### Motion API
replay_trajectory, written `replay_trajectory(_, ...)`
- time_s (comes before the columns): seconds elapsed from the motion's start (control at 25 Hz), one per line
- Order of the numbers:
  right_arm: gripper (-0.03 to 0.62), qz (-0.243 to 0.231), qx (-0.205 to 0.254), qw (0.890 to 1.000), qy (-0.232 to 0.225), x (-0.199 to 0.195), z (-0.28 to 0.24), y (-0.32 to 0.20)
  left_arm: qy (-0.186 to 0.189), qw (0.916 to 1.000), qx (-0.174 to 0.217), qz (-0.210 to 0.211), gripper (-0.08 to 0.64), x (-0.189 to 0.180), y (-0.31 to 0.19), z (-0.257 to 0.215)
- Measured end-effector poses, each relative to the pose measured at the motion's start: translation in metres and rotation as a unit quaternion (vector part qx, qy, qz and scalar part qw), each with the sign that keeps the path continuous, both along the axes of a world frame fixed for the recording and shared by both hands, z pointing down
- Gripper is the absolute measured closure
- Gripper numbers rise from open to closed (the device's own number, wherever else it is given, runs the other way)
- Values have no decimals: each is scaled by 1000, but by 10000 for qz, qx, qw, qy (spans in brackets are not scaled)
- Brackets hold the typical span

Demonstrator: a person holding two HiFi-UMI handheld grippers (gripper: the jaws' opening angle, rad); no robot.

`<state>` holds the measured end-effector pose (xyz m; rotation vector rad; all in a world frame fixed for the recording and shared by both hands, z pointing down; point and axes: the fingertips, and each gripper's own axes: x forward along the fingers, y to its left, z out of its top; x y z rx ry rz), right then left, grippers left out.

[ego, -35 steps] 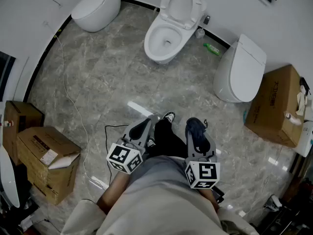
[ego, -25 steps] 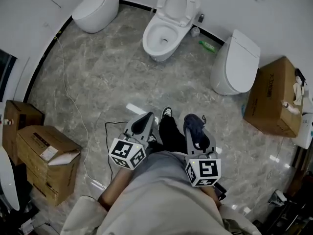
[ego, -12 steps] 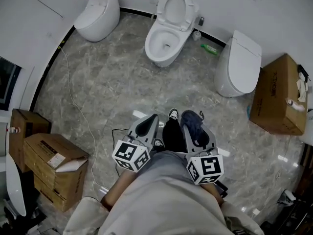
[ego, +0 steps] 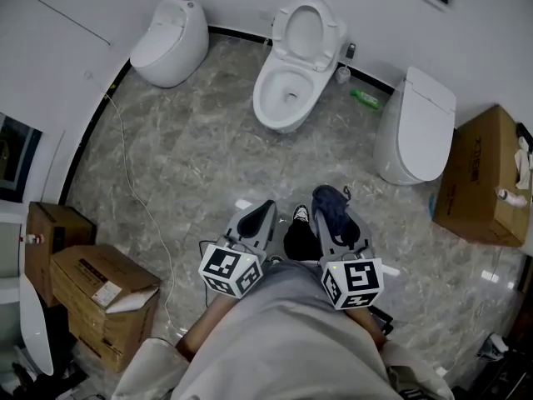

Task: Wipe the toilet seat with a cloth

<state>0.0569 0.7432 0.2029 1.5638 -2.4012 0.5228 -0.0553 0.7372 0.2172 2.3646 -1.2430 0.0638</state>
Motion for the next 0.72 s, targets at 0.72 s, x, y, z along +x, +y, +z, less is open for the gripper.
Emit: replay_trajectory(0.72, 488, -369, -194, 9991, 110, 40, 4, -193, 151, 9989, -36, -444, 551, 39, -185, -6)
